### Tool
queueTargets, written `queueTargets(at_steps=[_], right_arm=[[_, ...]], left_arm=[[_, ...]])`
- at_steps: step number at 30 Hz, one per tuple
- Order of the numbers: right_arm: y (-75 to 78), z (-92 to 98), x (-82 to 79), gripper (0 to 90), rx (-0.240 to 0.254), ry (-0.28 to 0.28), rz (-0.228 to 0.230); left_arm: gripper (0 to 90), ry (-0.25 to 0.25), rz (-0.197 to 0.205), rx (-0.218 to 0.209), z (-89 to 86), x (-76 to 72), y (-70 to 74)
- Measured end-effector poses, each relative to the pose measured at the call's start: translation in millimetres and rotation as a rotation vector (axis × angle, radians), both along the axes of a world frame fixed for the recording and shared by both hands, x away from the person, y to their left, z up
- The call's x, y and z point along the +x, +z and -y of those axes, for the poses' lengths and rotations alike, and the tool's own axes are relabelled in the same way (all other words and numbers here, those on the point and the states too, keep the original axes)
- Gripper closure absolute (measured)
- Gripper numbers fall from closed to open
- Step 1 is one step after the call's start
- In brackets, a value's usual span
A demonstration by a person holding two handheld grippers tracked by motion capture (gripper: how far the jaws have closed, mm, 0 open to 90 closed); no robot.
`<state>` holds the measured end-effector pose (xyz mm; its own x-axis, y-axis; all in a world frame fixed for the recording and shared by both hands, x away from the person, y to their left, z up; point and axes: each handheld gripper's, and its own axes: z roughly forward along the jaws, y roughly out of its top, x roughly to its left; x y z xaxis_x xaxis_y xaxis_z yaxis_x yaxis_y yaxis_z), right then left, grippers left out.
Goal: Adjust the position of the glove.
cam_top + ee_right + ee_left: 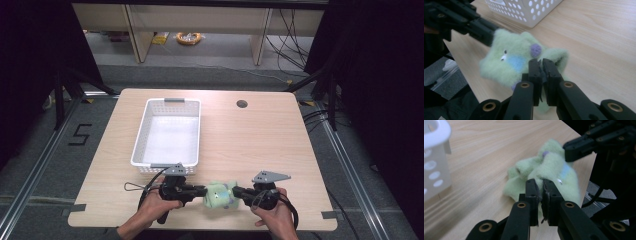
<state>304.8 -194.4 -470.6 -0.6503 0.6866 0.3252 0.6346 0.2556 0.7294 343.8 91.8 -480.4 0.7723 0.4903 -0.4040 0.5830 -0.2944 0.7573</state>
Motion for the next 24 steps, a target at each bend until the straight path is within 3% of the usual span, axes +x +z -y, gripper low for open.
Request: queueTargets(at_steps=[1,2,3,4,5,6,7,8,10,11,12,13,14,18,19,20,21,23,24], right_arm=[[-1.5,1.6,-1.6,85.8,-0.015,0.009,0.033],[-2.5,-0.8,-7.5,85.9,0.019,-0.010,-0.005],[-5.1,0.9,-6.8,85.9,0.008,0.009,0.030],[-6.1,0.1,-10.7,85.8,0.011,0.002,0.032],[-6.9,-2.1,-14.6,85.8,0.026,-0.010,-0.006],[-8.8,-1.3,-12.8,85.8,0.015,0.015,0.018],[-8.7,-1.2,-13.8,85.7,-0.008,-0.003,0.024],[-9.6,-2.8,-15.3,85.7,0.005,-0.018,0.007],[-12.8,-0.5,-11.2,85.6,-0.014,-0.001,0.026],[-14.1,-1.4,-11.7,85.5,-0.018,-0.007,-0.002],[-17.1,-0.8,-9.3,85.4,-0.016,0.009,0.018],[-16.3,-1.6,-11.8,85.3,-0.030,-0.019,-0.020],[-19.7,-0.4,-8.2,85.1,-0.030,0.004,0.006],[-23.4,1.6,-8.1,83.5,-0.020,-0.026,-0.024],[-24.5,3.0,-6.2,82.8,-0.030,-0.004,-0.012],[-23.9,2.7,-7.7,82.0,-0.038,-0.022,-0.026],[-24.7,4.2,-6.1,80.7,-0.050,-0.015,-0.007],[-24.8,4.8,-5.9,76.0,-0.037,-0.014,0.002],[-22.1,3.7,-8.7,71.7,-0.041,-0.042,-0.036]], left_arm=[[83.2,0.008,0.006,0.006,0.8,2.0,0.9],[83.3,0.011,0.010,0.000,1.7,3.9,0.5],[83.3,-0.003,0.004,0.009,1.9,7.0,0.8],[83.3,0.004,0.000,0.008,3.6,8.3,0.4],[83.3,0.000,0.002,0.016,4.3,10.0,-0.3],[83.3,0.002,0.000,0.017,5.7,11.1,-1.4],[83.3,0.009,-0.001,0.023,7.5,11.4,-2.5],[83.3,0.006,0.002,0.024,8.7,12.3,-4.1],[83.2,0.014,-0.003,0.025,9.7,12.5,-6.6],[83.2,0.011,-0.009,0.035,8.6,13.0,-7.1],[83.1,0.010,-0.007,0.027,8.4,13.6,-8.9],[83.0,0.014,-0.012,0.034,7.5,14.0,-9.9],[82.7,0.026,-0.014,0.036,7.5,13.9,-11.4],[82.1,0.021,-0.027,0.048,6.9,15.3,-17.8],[81.8,0.019,-0.022,0.052,6.7,14.9,-18.3],[81.3,0.027,-0.022,0.052,6.8,13.4,-18.1],[80.4,0.025,-0.021,0.055,5.5,12.2,-17.4],[75.4,0.028,-0.033,0.049,1.9,9.1,-14.6],[71.7,0.025,-0.031,0.046,-0.6,7.7,-12.6]])
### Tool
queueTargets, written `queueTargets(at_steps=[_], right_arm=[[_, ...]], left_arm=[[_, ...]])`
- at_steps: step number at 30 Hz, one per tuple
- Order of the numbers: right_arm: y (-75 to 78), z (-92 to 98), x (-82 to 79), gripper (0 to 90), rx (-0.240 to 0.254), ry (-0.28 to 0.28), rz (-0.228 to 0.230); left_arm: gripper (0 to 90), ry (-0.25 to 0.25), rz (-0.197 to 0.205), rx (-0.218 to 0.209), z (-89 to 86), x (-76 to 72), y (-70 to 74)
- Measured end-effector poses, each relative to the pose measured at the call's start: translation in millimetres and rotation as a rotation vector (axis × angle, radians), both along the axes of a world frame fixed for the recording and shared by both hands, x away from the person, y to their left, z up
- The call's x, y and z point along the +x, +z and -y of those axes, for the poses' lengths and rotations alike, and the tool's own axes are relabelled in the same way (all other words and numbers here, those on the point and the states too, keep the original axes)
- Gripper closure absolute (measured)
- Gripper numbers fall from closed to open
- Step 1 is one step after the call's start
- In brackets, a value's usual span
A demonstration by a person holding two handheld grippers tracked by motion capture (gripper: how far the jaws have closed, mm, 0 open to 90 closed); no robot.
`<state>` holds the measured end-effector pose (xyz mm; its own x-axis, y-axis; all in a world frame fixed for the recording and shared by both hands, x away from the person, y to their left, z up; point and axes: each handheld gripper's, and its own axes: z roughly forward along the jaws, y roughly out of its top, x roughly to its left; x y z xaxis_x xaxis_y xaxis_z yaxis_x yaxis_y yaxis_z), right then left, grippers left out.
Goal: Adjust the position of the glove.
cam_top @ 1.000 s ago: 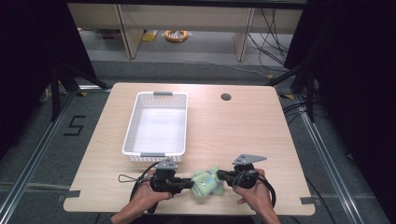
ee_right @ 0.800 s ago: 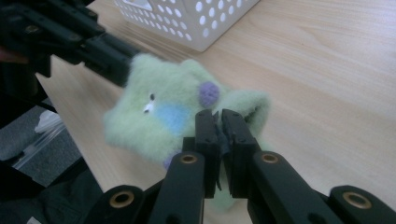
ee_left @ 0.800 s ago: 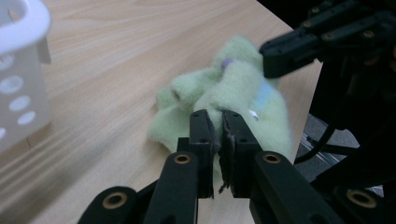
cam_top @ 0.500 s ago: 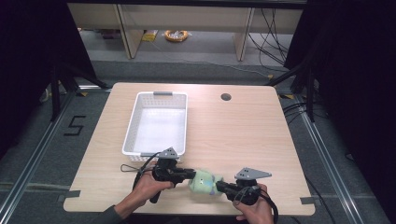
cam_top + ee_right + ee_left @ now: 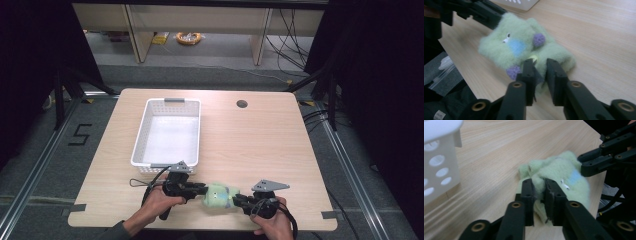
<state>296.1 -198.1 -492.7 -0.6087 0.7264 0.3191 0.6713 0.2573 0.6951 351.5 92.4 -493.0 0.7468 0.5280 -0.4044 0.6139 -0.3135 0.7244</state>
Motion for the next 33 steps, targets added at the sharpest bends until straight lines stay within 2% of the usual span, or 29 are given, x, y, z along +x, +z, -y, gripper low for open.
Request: queueTargets(at_steps=[1,2,3,5,6,7,8,9,11,13,15,16,17,19,21,22,23,25,27,28,31,33], right_arm=[[-0.3,1.5,1.6,66.2,-0.001,0.001,0.043],[1.0,2.6,1.7,62.2,-0.001,-0.018,0.052],[1.6,4.8,3.4,58.8,0.000,-0.014,0.065],[3.0,6.4,4.1,51.4,-0.011,-0.032,0.075],[2.1,5.8,5.1,48.2,0.003,-0.023,0.064],[2.6,5.9,4.7,45.0,-0.023,-0.030,0.069],[1.8,3.3,4.1,43.0,-0.020,-0.040,0.045],[-0.1,2.5,5.1,40.9,-0.011,-0.030,0.048],[-1.9,-1.0,6.2,39.0,-0.030,-0.039,0.037],[-3.6,-2.8,8.9,41.3,-0.037,-0.043,0.030],[-4.0,-4.7,10.4,41.9,-0.039,-0.047,0.020],[-4.6,-5.4,11.5,42.6,-0.051,-0.043,0.018],[-5.7,-6.5,12.7,43.1,-0.052,-0.038,0.013],[-8.1,-6.9,15.6,43.6,-0.062,-0.042,-0.014],[-11.7,-5.7,19.6,44.1,-0.048,-0.033,-0.029],[-11.4,-7.4,17.7,44.6,-0.026,-0.059,-0.065],[-13.0,-4.3,20.8,45.1,-0.055,-0.038,-0.045],[-15.8,-4.3,21.5,46.3,-0.036,-0.027,-0.055],[-16.9,-4.9,21.0,48.3,-0.028,-0.022,-0.046],[-16.4,-5.0,20.5,50.0,-0.038,-0.027,-0.050],[-18.8,-5.3,20.3,56.8,-0.006,-0.004,-0.054],[-18.5,-5.3,20.0,60.7,-0.009,-0.001,-0.055]], left_arm=[[66.3,0.019,-0.005,-0.001,-2.2,-2.5,2.4],[62.1,0.016,-0.018,-0.018,-5.7,-3.6,4.4],[60.0,0.029,-0.022,-0.028,-8.1,-6.1,6.7],[55.0,0.044,-0.023,-0.037,-10.2,-11.6,10.6],[52.8,0.032,-0.018,-0.039,-10.4,-13.4,11.1],[50.5,0.045,-0.021,-0.036,-8.7,-15.9,11.0],[47.3,0.041,-0.038,-0.038,-7.6,-16.3,10.4],[43.5,0.056,-0.054,-0.024,-4.5,-17.2,8.7],[38.9,0.064,-0.085,-0.018,0.2,-16.8,4.0],[36.4,0.073,-0.108,-0.012,3.6,-14.9,-1.1],[35.4,0.104,-0.139,-0.016,6.9,-13.2,-6.4],[35.1,0.097,-0.163,-0.025,7.6,-11.2,-8.9],[35.0,0.103,-0.177,-0.033,8.6,-9.8,-11.0],[35.4,0.109,-0.184,-0.033,10.3,-7.7,-13.7],[37.4,0.104,-0.181,-0.034,12.1,-7.6,-15.3],[38.7,0.097,-0.182,-0.038,13.5,-8.2,-16.5],[41.5,0.088,-0.178,-0.038,13.9,-8.0,-17.4],[43.9,0.103,-0.173,-0.032,15.8,-9.4,-19.0],[47.7,0.090,-0.171,-0.036,15.3,-8.9,-20.6],[49.2,0.090,-0.175,-0.045,15.3,-9.3,-21.2],[55.5,0.055,-0.189,-0.082,15.1,-8.3,-25.1],[60.6,0.054,-0.191,-0.094,14.3,-8.8,-26.6]])
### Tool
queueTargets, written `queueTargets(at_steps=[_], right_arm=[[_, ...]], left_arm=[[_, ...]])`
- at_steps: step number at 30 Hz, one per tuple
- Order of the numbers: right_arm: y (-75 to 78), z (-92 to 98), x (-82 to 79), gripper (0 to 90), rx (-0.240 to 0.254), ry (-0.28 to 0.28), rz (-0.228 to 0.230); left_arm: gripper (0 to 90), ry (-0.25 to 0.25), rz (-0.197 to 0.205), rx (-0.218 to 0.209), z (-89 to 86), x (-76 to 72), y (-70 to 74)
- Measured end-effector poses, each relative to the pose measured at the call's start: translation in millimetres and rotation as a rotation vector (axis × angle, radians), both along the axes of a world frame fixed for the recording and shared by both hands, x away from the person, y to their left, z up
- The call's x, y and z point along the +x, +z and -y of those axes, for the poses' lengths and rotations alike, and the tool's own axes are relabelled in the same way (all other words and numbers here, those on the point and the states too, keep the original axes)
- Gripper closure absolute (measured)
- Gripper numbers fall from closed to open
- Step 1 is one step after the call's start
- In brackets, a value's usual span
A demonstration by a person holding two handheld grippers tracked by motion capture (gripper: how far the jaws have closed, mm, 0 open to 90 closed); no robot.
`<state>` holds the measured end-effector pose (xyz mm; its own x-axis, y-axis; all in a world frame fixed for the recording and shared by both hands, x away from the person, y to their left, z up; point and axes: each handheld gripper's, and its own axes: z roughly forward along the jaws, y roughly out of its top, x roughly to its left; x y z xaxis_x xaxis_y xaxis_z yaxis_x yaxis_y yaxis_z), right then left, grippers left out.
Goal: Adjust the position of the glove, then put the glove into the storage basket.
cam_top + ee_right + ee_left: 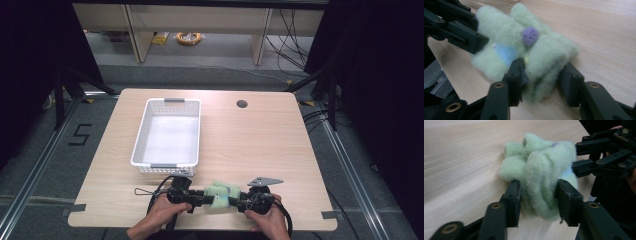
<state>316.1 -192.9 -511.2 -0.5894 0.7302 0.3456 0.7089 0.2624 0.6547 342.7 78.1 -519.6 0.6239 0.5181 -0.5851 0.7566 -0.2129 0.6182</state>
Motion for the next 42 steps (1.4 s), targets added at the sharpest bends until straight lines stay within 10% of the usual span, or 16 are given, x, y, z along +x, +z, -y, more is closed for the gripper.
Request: queueTargets(at_steps=[10,42], right_arm=[[4.8,1.1,-2.7,69.7,0.019,0.027,0.033],[60.2,-32.0,0.1,70.2,0.075,0.117,0.088]], left_arm=[[74.9,-0.009,0.049,0.001,-1.1,-5.5,5.4],[75.4,0.011,0.175,-0.032,-46.3,-14.3,54.8]])
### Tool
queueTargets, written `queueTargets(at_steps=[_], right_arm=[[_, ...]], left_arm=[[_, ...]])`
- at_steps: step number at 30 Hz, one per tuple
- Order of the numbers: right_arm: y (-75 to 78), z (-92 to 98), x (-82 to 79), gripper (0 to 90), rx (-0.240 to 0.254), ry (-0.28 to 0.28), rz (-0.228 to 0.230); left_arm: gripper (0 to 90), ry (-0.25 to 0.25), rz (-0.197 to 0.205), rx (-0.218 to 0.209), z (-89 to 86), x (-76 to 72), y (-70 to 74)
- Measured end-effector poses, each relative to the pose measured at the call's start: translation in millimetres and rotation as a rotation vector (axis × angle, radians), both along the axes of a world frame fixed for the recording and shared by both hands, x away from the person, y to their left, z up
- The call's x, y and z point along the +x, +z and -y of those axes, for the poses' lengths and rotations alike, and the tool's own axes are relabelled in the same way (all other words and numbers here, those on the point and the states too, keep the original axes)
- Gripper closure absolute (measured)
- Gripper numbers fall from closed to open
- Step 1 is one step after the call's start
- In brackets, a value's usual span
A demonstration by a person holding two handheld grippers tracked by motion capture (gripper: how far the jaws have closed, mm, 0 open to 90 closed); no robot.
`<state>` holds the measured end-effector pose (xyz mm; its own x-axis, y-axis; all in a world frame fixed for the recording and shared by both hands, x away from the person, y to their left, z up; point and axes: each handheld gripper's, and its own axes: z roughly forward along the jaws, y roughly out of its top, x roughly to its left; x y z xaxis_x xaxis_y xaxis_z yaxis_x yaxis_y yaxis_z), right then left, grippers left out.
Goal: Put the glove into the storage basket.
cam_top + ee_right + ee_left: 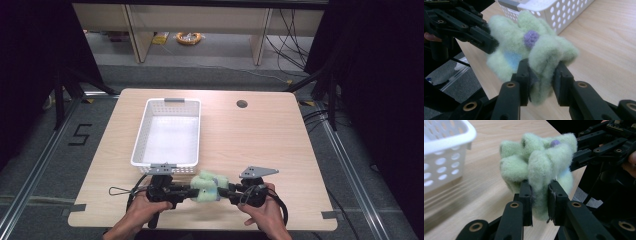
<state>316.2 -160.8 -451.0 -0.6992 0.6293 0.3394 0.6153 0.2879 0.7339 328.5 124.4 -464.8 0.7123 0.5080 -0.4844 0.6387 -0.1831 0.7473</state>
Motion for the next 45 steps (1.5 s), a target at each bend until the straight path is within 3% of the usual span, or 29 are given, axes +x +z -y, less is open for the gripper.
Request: queueTargets(at_steps=[3,5,8,9,12,15,17,19,20,22,23,31,35,36,39,45], right_arm=[[6.9,-5.8,4.5,70.2,0.002,0.007,-0.002],[9.9,-7.9,8.7,70.2,-0.001,0.014,0.020],[16.4,-13.9,12.4,70.2,0.004,0.018,-0.004],[18.4,-14.6,16.0,70.2,-0.003,0.024,0.018],[25.7,-19.2,18.7,70.1,0.007,0.013,-0.010],[32.5,-23.0,27.0,70.1,0.002,0.032,0.021],[37.6,-27.1,29.0,70.1,0.005,0.025,-0.005],[39.8,-28.7,35.6,70.1,-0.006,0.035,0.037],[41.5,-30.2,36.3,70.1,0.000,0.038,0.014],[44.2,-32.4,42.3,70.1,-0.005,0.053,0.033],[45.9,-34.6,42.8,70.1,0.004,0.044,0.011],[56.9,-51.3,61.0,70.1,0.001,0.053,0.020],[63.2,-65.6,72.6,70.1,0.004,0.049,-0.007],[64.0,-68.4,77.3,70.1,-0.007,0.049,0.011],[64.9,-79.7,88.9,70.1,-0.003,0.062,-0.001],[61.4,-99.0,107.9,70.1,-0.043,0.058,-0.021]], left_arm=[[75.3,0.005,0.002,-0.005,-6.2,3.0,4.8],[75.2,0.017,0.004,-0.005,-9.1,4.6,8.5],[75.2,0.013,0.011,0.016,-14.6,8.8,15.2],[75.1,0.020,0.013,0.017,-15.8,10.0,17.6],[75.1,0.026,0.012,0.019,-20.0,15.1,23.1],[75.0,0.048,0.018,0.028,-23.1,20.0,29.7],[75.0,0.044,0.025,0.027,-25.9,23.6,33.3],[75.0,0.056,0.030,0.033,-27.7,25.9,35.9],[75.0,0.049,0.026,0.030,-29.7,28.1,36.9],[75.0,0.050,0.027,0.027,-33.4,32.5,40.0],[75.0,0.054,0.020,0.032,-35.1,34.2,41.8],[74.8,0.080,0.007,0.047,-52.9,53.7,56.0],[74.8,0.105,-0.002,0.066,-64.9,65.2,63.0],[74.8,0.110,-0.006,0.068,-67.6,68.1,64.0],[74.9,0.131,-0.025,0.086,-75.5,76.2,65.7],[74.8,0.148,-0.058,0.126,-88.6,91.3,62.5]])
